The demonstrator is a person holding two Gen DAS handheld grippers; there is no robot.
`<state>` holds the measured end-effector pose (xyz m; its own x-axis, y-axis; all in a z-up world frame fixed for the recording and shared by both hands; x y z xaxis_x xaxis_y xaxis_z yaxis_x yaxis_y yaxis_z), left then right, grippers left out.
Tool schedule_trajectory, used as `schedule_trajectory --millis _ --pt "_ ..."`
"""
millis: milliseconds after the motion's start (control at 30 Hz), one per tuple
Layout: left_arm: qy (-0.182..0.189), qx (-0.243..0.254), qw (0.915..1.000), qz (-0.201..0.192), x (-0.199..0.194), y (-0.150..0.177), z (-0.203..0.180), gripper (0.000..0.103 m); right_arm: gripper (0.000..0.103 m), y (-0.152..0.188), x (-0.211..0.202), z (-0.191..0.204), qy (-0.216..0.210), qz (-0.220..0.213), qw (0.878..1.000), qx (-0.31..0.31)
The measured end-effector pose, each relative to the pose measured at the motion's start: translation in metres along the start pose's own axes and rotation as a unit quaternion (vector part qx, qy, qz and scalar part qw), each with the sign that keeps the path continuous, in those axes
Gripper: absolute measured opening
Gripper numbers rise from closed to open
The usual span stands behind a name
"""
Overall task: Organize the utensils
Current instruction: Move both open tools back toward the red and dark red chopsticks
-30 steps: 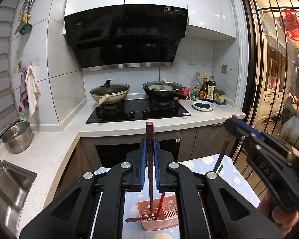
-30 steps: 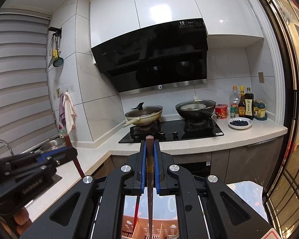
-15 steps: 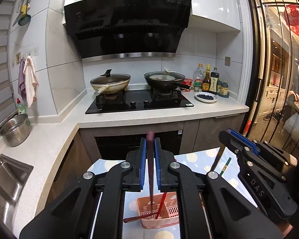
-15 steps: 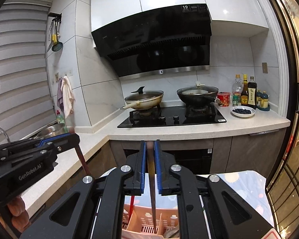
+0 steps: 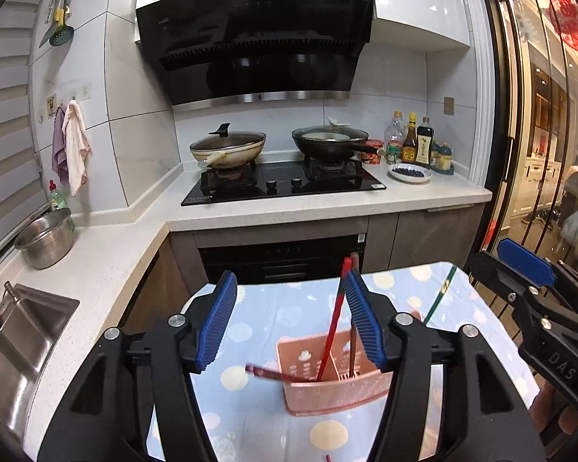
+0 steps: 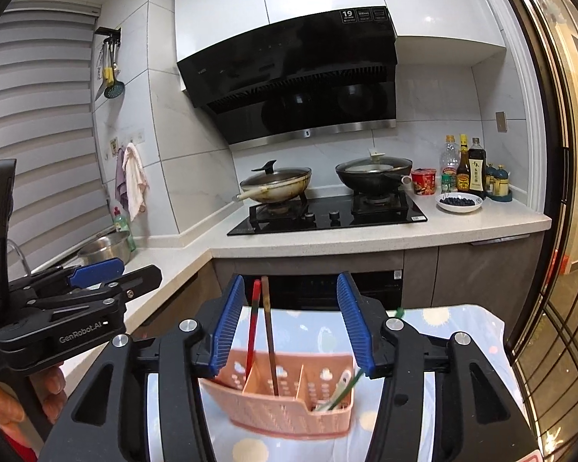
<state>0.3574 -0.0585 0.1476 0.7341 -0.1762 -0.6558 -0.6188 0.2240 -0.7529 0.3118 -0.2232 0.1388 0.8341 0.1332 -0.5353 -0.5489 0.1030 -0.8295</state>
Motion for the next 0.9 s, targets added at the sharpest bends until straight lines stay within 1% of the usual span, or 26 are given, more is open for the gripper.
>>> schedule_trajectory --millis 100,300,400,500,600,833,867,900 --pt "-0.003 0.006 1.0 0.007 -0.002 0.017 -0.005 0.061 0.05 0.019 -0.009 0.0 0.004 0.01 1.0 -0.004" --pt "-0.018 0.014 0.9996 0.017 -0.011 0.05 -0.014 0.062 0.05 0.057 -0.029 -0.005 0.0 0.033 0.999 0.004" --pt "-0.012 0.012 0.9996 0.021 -0.019 0.064 -0.017 0.063 0.05 0.074 -0.04 -0.007 0.006 0.036 0.999 0.007" --pt "-0.012 0.01 0.9996 0.023 -0.027 0.078 -0.02 0.068 0.05 0.09 -0.05 -0.008 0.008 0.045 0.999 0.011" --pt "-0.015 0.01 0.9995 0.027 -0.032 0.093 -0.024 0.068 0.05 0.107 -0.059 -0.006 0.01 0.051 0.999 0.01" --pt "-0.008 0.002 0.9987 0.051 -0.035 0.129 -0.03 0.069 0.052 0.15 -0.077 0.004 0.017 0.068 0.998 -0.004" --pt "-0.009 0.001 0.9985 0.055 -0.035 0.135 -0.03 0.07 0.052 0.155 -0.079 0.005 0.019 0.07 0.997 -0.006" --pt "-0.01 -0.001 0.9982 0.058 -0.035 0.14 -0.03 0.073 0.052 0.162 -0.08 0.007 0.02 0.075 0.997 -0.008"
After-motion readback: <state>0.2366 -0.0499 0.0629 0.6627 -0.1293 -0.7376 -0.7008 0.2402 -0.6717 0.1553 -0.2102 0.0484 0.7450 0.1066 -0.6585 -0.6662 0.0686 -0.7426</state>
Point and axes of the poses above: each gripper's, at about its wrist camera, not at the fingertips, and x roughly the way its jaws point, z to its left, y to its underside, the point moved 4 cm from there along x, roughly the way its jaws point, and after that the axes turned 14 degrees about z, right-handed, at the moved point
